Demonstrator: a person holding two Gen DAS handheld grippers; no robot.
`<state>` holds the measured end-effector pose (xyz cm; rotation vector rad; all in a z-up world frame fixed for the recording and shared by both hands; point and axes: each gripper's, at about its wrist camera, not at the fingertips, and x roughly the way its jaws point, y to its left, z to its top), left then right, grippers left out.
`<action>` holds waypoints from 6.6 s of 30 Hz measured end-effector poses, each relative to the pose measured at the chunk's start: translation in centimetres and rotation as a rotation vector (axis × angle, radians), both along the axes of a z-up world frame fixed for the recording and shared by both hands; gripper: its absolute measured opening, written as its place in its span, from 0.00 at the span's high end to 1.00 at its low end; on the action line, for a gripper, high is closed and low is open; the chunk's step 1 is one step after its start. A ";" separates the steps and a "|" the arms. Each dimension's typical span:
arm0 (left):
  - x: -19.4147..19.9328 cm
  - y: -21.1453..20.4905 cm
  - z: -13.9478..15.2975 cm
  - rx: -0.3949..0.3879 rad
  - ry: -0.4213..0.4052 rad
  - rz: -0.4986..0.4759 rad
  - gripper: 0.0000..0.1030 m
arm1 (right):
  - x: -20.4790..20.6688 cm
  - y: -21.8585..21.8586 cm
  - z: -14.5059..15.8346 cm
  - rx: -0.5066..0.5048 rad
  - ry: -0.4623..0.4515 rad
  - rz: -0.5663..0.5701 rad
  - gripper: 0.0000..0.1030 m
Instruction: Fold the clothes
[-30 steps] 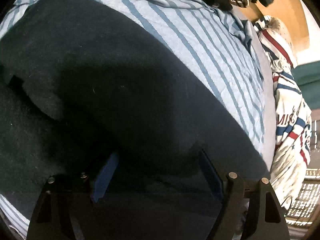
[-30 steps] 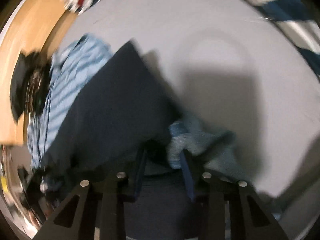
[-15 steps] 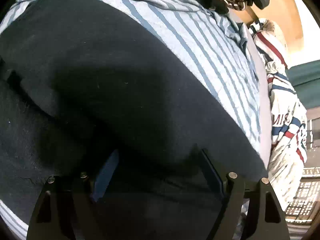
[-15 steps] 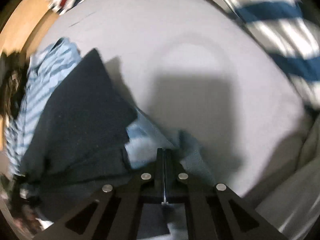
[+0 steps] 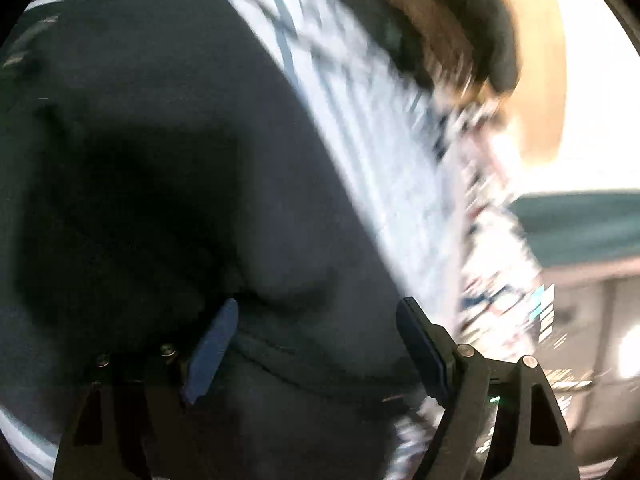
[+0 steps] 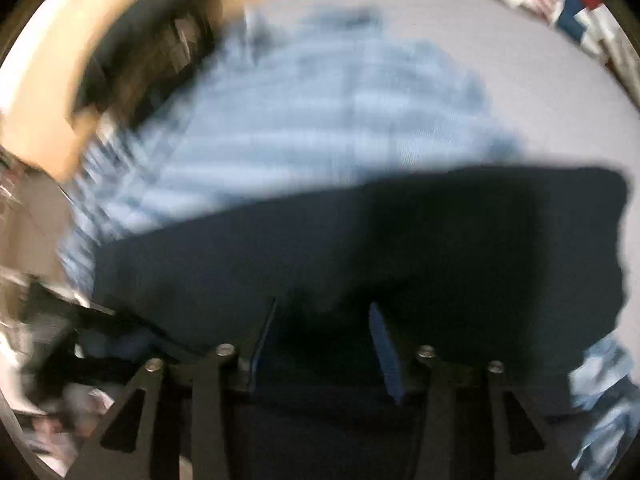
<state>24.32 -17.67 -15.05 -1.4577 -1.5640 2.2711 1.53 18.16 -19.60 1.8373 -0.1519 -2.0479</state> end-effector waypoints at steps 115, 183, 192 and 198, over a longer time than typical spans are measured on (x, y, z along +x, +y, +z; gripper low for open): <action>20.1 -15.8 -2.4 0.256 -0.062 0.610 0.51 | 10.1 -22.8 4.1 -0.276 -0.051 0.632 0.51; 6.2 -0.4 0.5 -0.447 -0.215 -0.189 0.15 | 6.9 4.4 -0.3 -0.146 -0.080 -0.472 0.33; 6.9 -0.5 1.1 -0.413 -0.147 -0.122 0.01 | 6.1 1.9 -0.3 -0.123 -0.040 -0.377 0.14; 9.9 -2.2 5.0 -0.513 -0.099 0.017 0.01 | 5.8 2.6 5.2 0.034 0.153 -0.406 0.18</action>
